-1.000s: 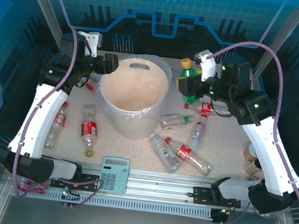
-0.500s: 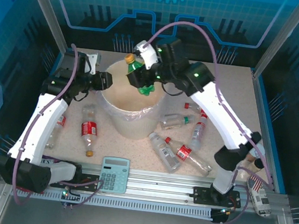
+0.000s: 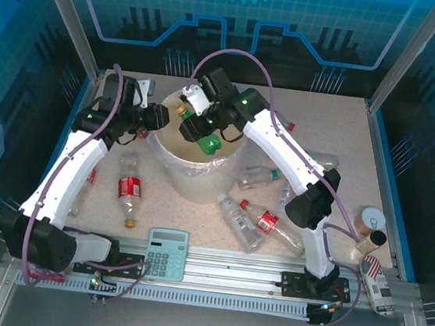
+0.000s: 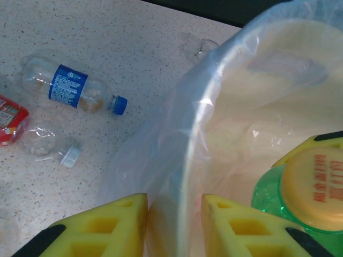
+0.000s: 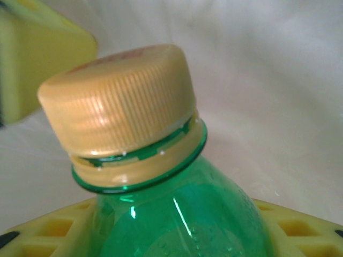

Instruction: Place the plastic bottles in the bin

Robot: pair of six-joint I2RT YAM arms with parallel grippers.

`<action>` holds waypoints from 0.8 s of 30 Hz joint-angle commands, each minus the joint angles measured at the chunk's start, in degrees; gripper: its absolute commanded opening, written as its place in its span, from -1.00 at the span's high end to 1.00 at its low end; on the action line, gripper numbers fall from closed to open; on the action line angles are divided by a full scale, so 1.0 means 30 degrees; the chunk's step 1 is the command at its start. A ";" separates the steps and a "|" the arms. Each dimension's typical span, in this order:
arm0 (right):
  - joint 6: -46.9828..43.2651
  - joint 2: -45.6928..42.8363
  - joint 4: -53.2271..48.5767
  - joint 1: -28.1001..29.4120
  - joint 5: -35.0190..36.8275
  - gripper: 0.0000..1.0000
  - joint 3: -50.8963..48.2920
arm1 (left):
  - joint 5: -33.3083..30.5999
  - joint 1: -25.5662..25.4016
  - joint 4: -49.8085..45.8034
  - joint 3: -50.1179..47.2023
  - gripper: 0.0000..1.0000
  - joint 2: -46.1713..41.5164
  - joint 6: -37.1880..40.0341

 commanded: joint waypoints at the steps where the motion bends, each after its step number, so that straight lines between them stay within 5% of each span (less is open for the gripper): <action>1: -0.0475 0.0669 -0.1108 -0.0411 0.0663 0.29 -0.0027 | 0.0171 -0.0142 0.0672 0.0321 0.38 0.0727 -0.0275; 8: -0.0834 0.1372 -0.0197 -0.0575 0.1405 0.16 -0.1155 | -0.0638 -0.0142 0.1301 0.0856 0.44 0.1795 -0.0378; 18: -0.1041 0.0380 0.0592 -0.0660 0.1352 -0.60 -0.1576 | -0.1180 -0.0142 0.1509 0.0981 0.47 0.1959 -0.0429; 24: -0.1631 -0.1673 0.0841 -0.0632 0.1277 -0.85 -0.1866 | -0.1423 -0.0142 0.1746 0.1125 0.48 0.2101 -0.0626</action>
